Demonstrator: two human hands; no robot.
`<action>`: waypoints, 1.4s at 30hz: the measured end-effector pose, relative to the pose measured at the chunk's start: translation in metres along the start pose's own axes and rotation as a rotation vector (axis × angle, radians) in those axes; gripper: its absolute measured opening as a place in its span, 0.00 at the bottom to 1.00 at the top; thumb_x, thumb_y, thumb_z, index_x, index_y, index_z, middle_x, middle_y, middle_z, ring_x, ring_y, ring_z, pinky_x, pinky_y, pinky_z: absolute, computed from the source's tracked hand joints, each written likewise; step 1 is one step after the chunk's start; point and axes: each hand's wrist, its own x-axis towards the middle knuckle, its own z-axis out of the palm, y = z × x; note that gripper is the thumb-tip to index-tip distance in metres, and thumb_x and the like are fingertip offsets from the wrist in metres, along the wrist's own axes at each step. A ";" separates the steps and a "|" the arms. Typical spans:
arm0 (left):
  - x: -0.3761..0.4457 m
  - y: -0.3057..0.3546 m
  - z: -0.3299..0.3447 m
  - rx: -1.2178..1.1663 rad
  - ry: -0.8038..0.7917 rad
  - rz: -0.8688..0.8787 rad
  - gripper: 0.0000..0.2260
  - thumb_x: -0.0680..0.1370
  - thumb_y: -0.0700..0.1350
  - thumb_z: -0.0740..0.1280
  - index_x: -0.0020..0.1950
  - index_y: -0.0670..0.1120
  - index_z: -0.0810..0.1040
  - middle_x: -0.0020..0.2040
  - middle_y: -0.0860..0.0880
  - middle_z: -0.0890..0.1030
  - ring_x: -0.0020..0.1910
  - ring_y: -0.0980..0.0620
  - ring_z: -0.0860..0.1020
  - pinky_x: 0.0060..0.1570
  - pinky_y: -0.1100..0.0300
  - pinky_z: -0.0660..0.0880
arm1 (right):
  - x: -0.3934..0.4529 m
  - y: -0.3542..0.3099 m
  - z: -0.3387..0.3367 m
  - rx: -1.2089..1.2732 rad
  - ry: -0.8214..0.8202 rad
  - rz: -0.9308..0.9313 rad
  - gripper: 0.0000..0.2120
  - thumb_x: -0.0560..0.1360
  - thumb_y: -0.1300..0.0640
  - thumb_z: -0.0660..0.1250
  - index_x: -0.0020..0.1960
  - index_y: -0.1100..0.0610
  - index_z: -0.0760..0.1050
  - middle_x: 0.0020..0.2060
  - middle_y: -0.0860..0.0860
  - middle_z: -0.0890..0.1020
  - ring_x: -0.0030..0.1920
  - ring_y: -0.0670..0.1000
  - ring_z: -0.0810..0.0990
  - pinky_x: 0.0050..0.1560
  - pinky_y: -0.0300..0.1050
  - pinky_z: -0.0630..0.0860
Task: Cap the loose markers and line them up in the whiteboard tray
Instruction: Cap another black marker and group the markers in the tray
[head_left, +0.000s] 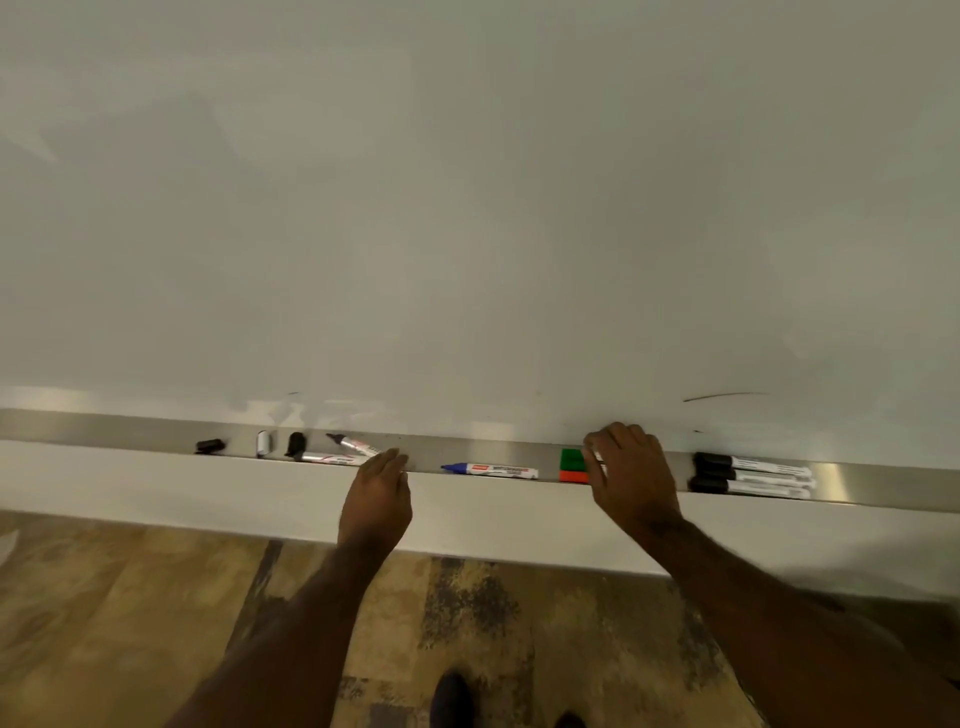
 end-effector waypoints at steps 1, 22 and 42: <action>-0.001 -0.005 -0.004 -0.004 0.026 0.000 0.13 0.76 0.37 0.65 0.60 0.40 0.78 0.60 0.40 0.80 0.62 0.41 0.76 0.63 0.49 0.71 | 0.004 -0.013 0.004 0.012 -0.016 -0.043 0.05 0.75 0.58 0.65 0.48 0.57 0.76 0.43 0.55 0.80 0.45 0.57 0.76 0.46 0.53 0.75; 0.082 -0.144 -0.080 0.202 -0.001 -0.418 0.09 0.75 0.40 0.63 0.51 0.39 0.80 0.48 0.35 0.81 0.48 0.35 0.78 0.48 0.47 0.76 | 0.039 -0.093 0.068 0.081 -0.467 -0.083 0.09 0.78 0.52 0.61 0.57 0.49 0.74 0.52 0.49 0.74 0.52 0.49 0.70 0.54 0.47 0.71; 0.060 -0.045 -0.057 -1.575 -0.054 -0.875 0.05 0.74 0.35 0.68 0.49 0.41 0.78 0.43 0.43 0.81 0.40 0.49 0.82 0.42 0.57 0.80 | 0.039 -0.152 0.056 0.410 -0.276 -0.111 0.12 0.78 0.47 0.60 0.58 0.51 0.73 0.49 0.49 0.81 0.42 0.46 0.75 0.40 0.42 0.74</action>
